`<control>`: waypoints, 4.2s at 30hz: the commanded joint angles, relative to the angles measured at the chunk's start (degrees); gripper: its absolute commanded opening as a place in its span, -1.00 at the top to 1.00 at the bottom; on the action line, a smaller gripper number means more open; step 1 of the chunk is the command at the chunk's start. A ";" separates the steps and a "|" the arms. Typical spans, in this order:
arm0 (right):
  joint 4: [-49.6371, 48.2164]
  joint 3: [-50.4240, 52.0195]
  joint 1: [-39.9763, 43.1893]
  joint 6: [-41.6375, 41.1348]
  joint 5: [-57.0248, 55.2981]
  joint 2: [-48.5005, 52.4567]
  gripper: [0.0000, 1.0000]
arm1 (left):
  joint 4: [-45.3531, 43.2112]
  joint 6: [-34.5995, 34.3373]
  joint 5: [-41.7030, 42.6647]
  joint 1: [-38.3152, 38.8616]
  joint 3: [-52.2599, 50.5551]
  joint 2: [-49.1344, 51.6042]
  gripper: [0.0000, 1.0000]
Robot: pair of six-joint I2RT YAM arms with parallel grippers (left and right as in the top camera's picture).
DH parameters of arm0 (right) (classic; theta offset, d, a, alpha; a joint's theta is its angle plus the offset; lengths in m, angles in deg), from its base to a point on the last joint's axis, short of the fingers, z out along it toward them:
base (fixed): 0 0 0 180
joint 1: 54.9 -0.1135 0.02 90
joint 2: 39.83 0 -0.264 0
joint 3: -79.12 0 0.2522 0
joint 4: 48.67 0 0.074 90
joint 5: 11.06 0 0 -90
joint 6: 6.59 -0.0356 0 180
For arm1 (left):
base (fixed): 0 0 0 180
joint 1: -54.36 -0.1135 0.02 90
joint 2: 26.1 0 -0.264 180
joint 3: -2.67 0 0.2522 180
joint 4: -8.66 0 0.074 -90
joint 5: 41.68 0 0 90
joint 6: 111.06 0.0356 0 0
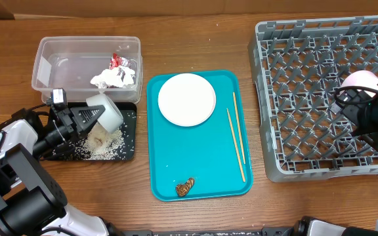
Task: Sort waste into correct bins and load items into the dishwasher
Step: 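Lift the rice bowl with left gripper and tip rice onto black tray, then set the emptied white bowl back on the teal tray, release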
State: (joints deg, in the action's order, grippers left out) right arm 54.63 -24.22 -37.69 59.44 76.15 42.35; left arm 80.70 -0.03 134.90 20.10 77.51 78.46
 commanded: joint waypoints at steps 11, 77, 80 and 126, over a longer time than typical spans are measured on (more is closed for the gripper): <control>-0.20 -0.48 0.11 0.20 0.28 -0.09 -1.00 | -0.04 -11.78 4.04 -0.72 -0.33 0.70 0.92; 0.42 -0.48 0.11 0.37 0.35 -0.09 -1.00 | -19.02 -32.85 -84.13 79.23 14.82 -6.45 0.92; 0.46 -0.48 0.11 0.37 0.35 -0.09 -1.00 | -20.33 -32.89 -83.06 79.34 14.82 -4.31 0.92; 0.17 -0.48 0.11 0.37 0.33 -0.09 -1.00 | 13.88 -38.91 -83.80 77.42 17.29 -4.26 -0.61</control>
State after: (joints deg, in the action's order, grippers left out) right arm 55.07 -24.22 -37.69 59.48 76.15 42.35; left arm 94.01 -37.49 52.24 97.39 96.44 75.62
